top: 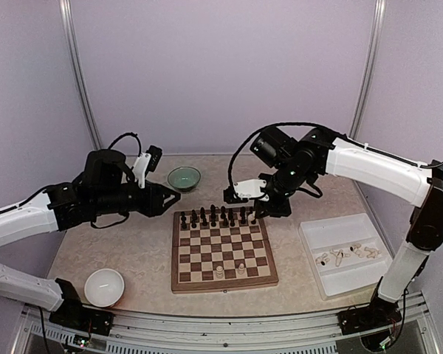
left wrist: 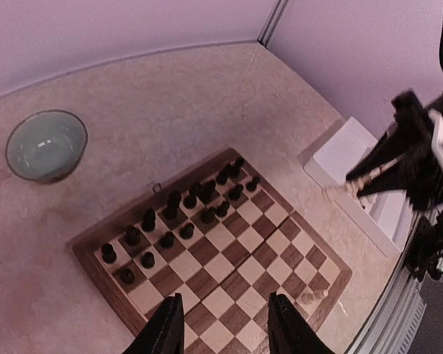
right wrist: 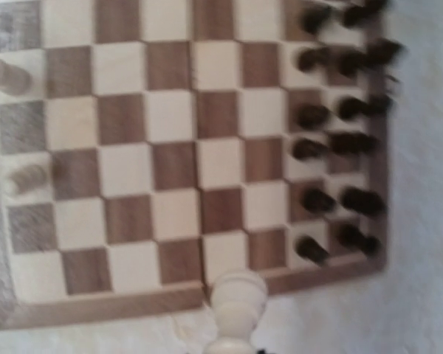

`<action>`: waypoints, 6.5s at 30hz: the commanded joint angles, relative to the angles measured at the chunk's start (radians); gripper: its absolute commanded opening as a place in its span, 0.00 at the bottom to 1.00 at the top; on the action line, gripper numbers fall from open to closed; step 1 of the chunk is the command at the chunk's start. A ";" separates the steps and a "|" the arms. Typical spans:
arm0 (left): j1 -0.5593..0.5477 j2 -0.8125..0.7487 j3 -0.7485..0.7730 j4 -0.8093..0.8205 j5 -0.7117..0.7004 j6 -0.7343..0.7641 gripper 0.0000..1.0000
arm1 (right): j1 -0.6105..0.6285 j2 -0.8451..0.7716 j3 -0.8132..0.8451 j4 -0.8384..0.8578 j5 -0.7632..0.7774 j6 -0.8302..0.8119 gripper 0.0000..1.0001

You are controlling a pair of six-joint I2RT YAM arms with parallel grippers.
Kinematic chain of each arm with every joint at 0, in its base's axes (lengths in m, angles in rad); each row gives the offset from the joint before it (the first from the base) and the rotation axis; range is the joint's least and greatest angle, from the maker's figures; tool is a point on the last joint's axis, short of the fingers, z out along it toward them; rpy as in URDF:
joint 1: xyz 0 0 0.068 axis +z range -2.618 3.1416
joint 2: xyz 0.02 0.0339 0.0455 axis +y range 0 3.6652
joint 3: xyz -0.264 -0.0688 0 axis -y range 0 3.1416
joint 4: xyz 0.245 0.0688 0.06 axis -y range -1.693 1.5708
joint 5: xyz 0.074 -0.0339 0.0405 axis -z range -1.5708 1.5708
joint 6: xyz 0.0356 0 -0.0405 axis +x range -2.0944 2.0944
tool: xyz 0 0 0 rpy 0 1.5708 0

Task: Set up the chess pieces on the board
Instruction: Move the king to e1, then place the king on the chessboard, then pick up the queen from the chessboard.

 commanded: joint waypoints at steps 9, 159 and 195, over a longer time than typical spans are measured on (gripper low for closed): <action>-0.414 0.198 -0.155 -0.010 -0.146 -0.023 0.38 | -0.061 -0.067 -0.048 0.017 -0.038 0.000 0.00; -0.348 0.644 0.336 -0.139 -0.108 0.094 0.59 | -0.575 -0.680 -0.841 0.673 -0.593 0.147 0.54; -0.333 0.690 0.383 -0.226 -0.100 0.126 0.15 | -0.575 -0.625 -0.846 0.663 -0.572 0.114 0.53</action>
